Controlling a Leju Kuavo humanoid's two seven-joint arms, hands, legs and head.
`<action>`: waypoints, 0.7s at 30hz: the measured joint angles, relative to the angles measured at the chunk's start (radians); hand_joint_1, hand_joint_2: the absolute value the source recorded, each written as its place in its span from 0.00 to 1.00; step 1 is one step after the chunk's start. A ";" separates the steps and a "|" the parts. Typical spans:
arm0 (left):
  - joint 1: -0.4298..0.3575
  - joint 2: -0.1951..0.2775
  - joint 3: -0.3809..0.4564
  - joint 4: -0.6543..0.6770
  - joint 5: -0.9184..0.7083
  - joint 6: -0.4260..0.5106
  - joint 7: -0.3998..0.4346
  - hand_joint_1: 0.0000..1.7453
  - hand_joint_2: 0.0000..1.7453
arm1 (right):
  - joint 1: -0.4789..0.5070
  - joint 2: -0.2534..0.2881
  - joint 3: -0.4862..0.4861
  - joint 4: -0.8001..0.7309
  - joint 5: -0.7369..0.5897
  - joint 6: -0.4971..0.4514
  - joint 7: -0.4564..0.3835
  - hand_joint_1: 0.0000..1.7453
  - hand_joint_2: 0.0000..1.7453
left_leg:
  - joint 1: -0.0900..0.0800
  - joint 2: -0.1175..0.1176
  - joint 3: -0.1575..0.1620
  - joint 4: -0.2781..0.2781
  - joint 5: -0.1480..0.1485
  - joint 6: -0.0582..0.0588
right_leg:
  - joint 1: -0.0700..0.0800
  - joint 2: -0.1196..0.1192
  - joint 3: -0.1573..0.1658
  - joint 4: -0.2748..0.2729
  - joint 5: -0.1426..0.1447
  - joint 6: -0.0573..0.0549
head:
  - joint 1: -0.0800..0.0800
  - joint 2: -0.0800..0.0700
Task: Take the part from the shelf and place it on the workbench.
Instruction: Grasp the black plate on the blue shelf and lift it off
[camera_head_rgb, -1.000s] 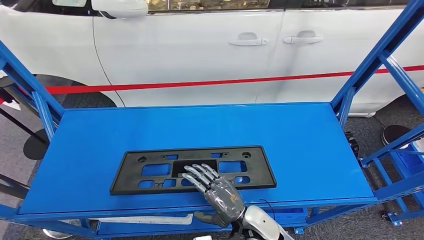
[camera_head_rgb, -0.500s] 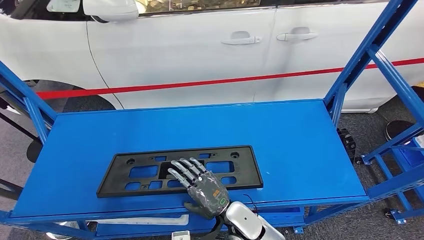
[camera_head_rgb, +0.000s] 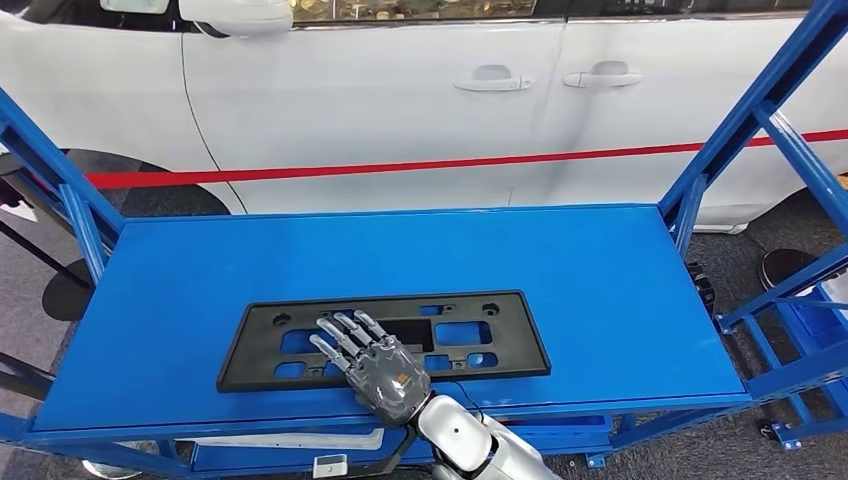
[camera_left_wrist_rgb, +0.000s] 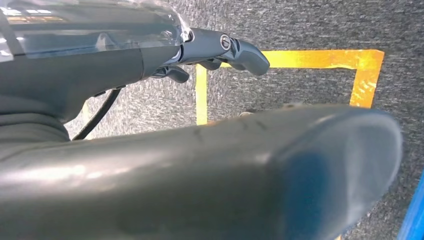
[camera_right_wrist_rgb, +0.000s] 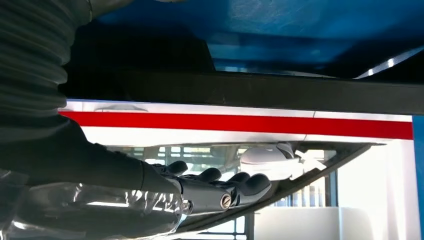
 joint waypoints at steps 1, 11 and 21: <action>0.000 0.000 0.000 0.000 -0.001 0.000 0.000 0.00 0.00 | -0.008 0.004 0.002 0.011 0.007 -0.002 0.009 0.00 1.00 | -0.001 0.000 0.002 0.000 0.000 0.000 | 0.001 0.000 0.021 -0.045 0.032 -0.004 | 0.000 0.000; 0.000 0.001 0.000 0.000 -0.005 0.001 -0.008 0.00 0.00 | -0.072 0.035 0.009 0.102 0.056 0.013 0.089 0.92 1.00 | -0.002 -0.001 -0.034 0.086 -0.062 -0.039 | 0.003 -0.003 0.138 -0.305 0.133 -0.047 | -0.003 0.000; 0.001 0.008 0.000 0.000 -0.011 0.000 -0.007 0.00 0.00 | -0.083 0.041 0.009 0.149 0.069 0.037 0.118 0.91 1.00 | 0.012 -0.003 -0.003 0.013 -0.011 -0.045 | 0.008 0.002 0.125 -0.276 0.120 -0.025 | -0.005 0.000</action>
